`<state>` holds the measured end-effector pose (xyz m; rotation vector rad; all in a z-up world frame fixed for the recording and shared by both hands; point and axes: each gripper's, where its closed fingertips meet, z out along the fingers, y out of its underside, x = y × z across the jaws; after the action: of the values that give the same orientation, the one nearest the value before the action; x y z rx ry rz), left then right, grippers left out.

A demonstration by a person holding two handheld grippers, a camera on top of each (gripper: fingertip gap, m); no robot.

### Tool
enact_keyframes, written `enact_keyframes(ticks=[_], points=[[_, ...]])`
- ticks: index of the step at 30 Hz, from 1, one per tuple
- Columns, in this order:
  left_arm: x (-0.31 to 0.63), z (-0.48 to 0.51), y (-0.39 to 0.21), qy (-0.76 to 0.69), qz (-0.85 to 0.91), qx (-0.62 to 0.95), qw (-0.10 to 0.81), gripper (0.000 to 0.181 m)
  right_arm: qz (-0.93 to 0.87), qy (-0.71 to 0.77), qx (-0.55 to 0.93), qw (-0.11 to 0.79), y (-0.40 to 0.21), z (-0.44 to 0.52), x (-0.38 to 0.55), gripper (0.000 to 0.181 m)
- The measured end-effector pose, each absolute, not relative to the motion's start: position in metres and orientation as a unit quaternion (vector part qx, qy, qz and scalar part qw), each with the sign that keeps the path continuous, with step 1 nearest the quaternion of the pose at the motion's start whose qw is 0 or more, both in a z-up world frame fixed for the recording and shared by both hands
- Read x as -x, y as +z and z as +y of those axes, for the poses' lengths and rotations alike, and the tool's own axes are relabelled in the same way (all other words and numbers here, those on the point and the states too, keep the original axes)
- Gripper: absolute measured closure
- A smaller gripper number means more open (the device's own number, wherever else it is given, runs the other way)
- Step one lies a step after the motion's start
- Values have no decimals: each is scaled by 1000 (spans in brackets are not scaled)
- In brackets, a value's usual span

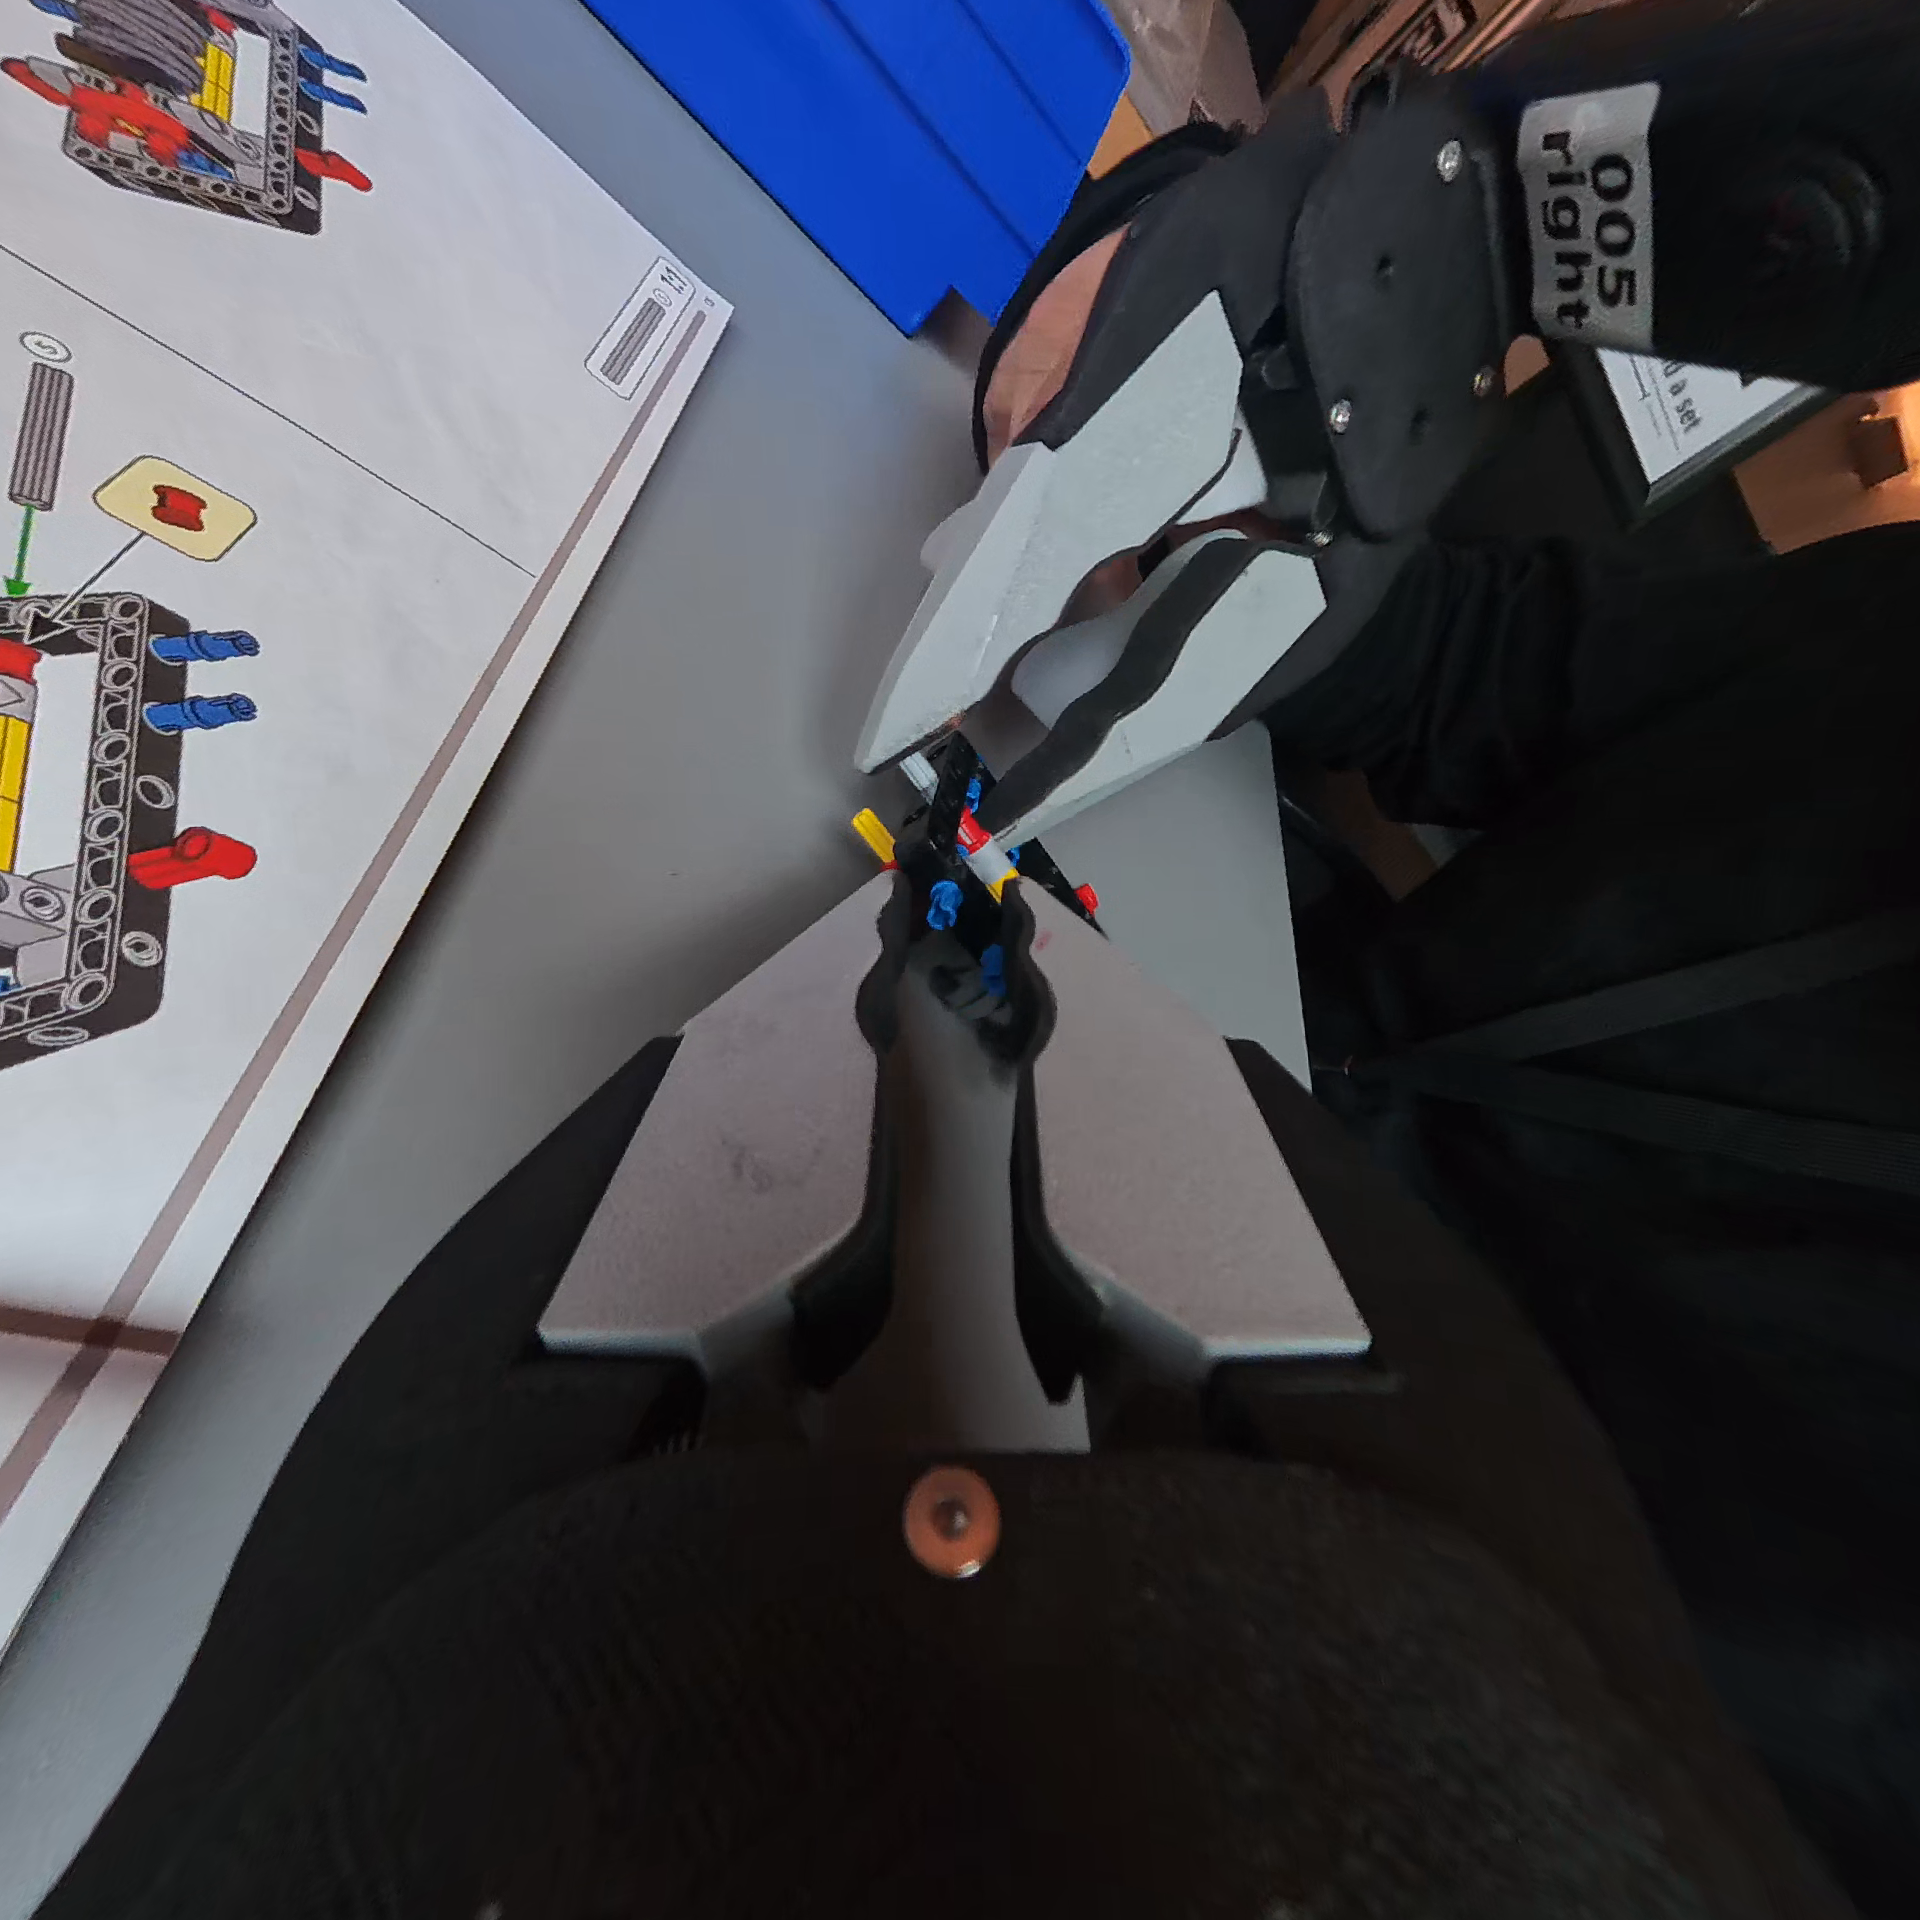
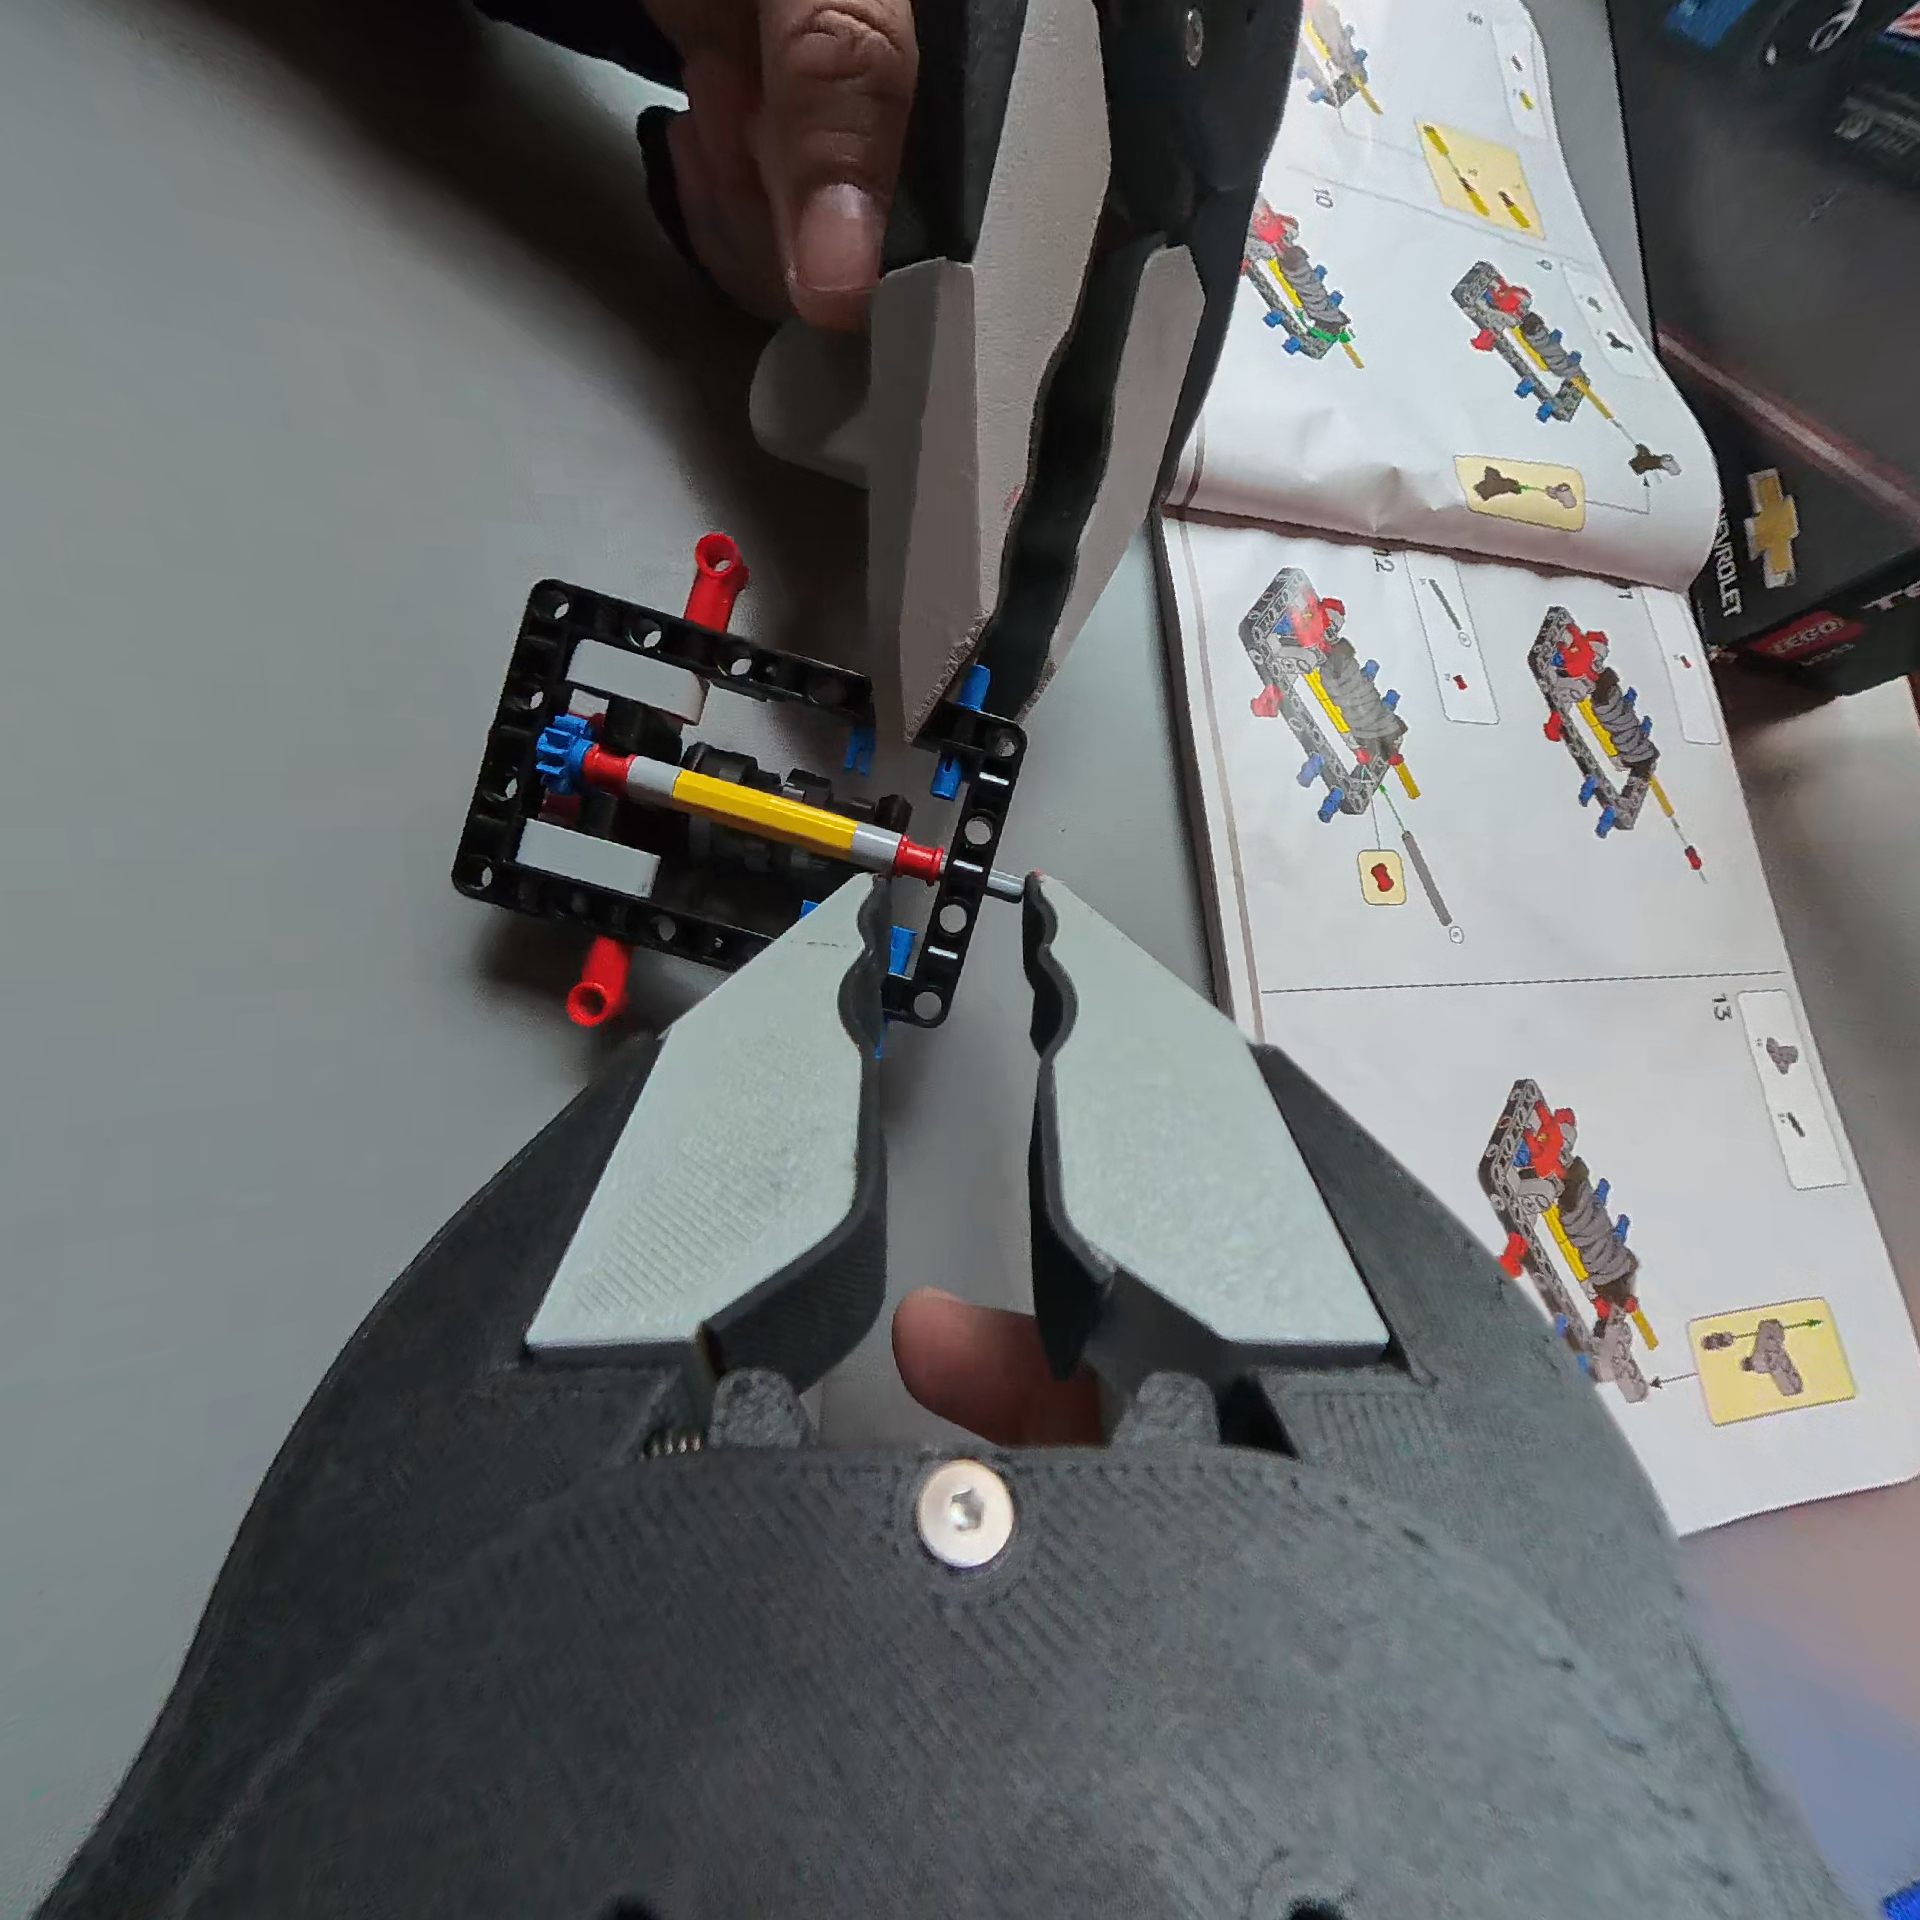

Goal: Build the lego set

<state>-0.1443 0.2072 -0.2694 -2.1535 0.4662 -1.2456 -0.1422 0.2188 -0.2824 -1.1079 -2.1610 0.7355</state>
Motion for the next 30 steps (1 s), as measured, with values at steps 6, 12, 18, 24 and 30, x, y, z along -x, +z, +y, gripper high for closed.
enact_keyframes(ticks=[6,12,18,24,30], points=[[144,208,-268,-470,168,810,307,168,-815,258,406,323,-281,219,142,159],[143,208,-267,-473,167,807,311,170,-816,259,395,334,-279,218,141,160],[141,207,-265,-477,167,804,314,171,-817,265,392,330,-281,216,140,167],[142,207,-265,-477,163,803,317,171,-816,260,393,336,-281,217,142,168],[142,207,-266,-475,163,805,316,171,-815,265,395,331,-284,215,142,168]])
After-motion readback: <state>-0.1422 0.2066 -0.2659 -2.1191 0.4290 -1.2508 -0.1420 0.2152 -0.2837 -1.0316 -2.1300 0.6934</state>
